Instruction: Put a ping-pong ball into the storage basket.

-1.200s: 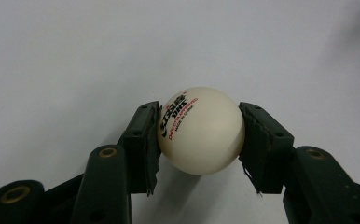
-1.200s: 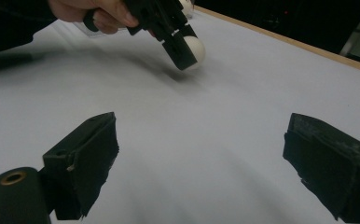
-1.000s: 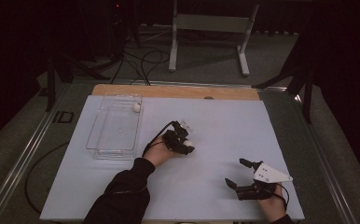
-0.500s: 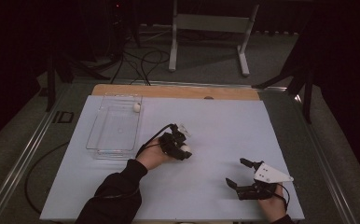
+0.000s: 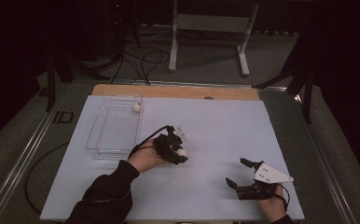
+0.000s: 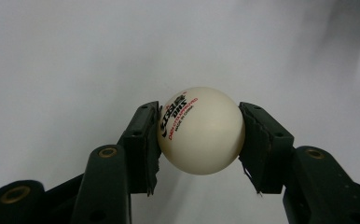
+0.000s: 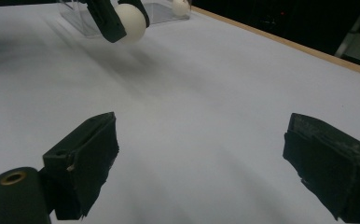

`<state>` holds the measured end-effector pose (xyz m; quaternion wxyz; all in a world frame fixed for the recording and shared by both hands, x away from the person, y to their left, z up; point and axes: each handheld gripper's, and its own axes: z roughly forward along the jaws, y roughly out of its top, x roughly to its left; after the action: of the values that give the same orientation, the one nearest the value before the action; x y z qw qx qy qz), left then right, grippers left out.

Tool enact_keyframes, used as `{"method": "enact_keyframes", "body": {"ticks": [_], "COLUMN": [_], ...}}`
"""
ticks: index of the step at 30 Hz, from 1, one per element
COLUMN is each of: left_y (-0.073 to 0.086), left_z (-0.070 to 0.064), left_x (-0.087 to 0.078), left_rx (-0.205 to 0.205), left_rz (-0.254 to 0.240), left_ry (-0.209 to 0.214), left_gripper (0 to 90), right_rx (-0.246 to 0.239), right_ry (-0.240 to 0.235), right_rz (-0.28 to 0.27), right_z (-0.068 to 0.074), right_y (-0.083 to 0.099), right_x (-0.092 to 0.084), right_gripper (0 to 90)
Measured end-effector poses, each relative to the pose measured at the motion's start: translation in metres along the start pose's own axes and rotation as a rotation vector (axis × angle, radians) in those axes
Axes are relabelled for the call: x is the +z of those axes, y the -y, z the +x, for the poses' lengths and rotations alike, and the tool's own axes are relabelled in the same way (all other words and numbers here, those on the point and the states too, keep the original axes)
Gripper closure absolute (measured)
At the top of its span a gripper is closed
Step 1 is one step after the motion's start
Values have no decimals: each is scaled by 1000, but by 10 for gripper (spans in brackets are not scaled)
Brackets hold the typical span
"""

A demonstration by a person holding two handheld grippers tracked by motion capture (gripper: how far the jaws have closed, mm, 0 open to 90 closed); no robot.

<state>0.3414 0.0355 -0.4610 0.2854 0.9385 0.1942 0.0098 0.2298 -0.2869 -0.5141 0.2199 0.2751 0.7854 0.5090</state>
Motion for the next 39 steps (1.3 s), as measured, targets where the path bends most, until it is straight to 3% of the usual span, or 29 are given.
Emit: {"method": "enact_keyframes", "body": {"ticks": [5, 8, 12, 21, 39], "left_y": [2, 3, 5, 6, 8], "left_z": [-2, -4, -7, -7, -9], "left_x": [-5, -11, -16, -34, -54], "left_rx": [15, 27, 48, 52, 72], "left_rz": [9, 7, 16, 14, 9], "left_ry": [1, 22, 11, 14, 29], "left_gripper": [522, 522, 522, 522, 522], "right_rx": [0, 0, 2, 2, 3], "right_ry": [1, 0, -1, -1, -2], "right_rz": [0, -1, -2, -1, 0], "right_z": [0, 0, 1, 1, 0], "right_y": [0, 0, 0, 0, 0], "right_x": [0, 0, 0, 0, 0], "right_gripper": [100, 100, 100, 100, 100]}}
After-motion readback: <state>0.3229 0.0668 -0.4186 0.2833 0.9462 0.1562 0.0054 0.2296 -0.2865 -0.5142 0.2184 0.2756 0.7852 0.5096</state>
